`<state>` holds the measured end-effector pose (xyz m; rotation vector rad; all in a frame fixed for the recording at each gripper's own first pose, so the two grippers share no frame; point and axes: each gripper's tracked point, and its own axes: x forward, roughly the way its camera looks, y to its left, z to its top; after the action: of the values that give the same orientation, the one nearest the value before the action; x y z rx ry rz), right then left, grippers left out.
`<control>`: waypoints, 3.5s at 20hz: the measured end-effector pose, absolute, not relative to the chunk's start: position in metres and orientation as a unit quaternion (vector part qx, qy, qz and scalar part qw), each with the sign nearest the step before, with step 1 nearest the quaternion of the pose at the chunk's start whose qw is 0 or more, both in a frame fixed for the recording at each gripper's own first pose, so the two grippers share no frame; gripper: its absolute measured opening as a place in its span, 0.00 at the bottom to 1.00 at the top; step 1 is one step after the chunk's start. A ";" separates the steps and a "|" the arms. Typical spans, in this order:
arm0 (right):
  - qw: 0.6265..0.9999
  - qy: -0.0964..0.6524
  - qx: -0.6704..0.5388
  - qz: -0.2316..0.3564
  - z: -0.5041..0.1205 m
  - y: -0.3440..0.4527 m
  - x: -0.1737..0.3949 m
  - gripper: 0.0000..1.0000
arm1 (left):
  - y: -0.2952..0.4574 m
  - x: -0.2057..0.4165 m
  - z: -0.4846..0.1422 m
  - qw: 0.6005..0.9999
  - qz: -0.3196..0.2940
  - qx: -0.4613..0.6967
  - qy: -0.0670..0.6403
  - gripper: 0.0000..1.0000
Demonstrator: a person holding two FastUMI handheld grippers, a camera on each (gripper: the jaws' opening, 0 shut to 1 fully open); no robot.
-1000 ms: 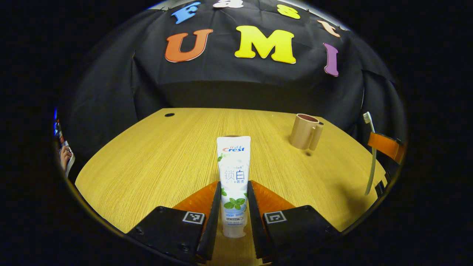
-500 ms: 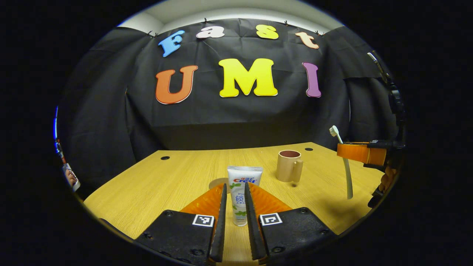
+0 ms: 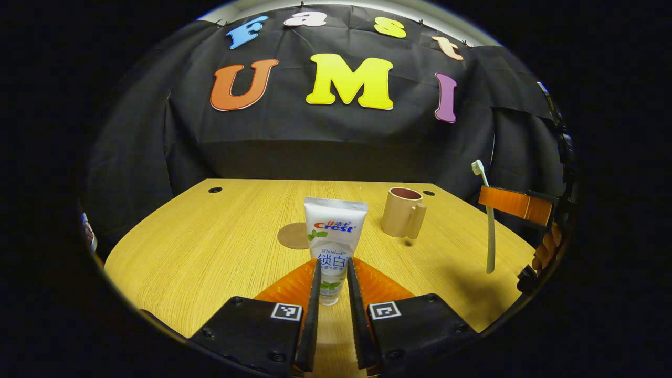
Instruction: Put the toothbrush and toothpaste on the desktop into the cup, then pick up the cup and place it on the coaster on the desktop.
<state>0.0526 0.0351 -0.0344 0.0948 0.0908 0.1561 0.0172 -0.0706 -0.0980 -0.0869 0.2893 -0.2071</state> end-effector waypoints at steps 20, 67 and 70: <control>0.992 -0.030 0.039 0.116 0.051 0.079 0.154 0.00 | -0.074 0.052 -0.108 0.981 -0.140 -0.067 0.116 0.69; 0.986 0.064 0.089 0.127 -0.070 -0.050 0.090 0.96 | -0.244 0.199 0.038 0.987 -0.158 -0.037 0.008 0.51; 0.985 0.068 0.110 0.115 -0.079 -0.066 0.090 0.96 | -0.261 0.213 0.041 0.987 -0.159 -0.019 0.000 0.51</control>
<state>0.0897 -0.0659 -0.0790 0.2216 0.1374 0.2311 0.2132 -0.2612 0.0406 -0.0376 0.0006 -0.3198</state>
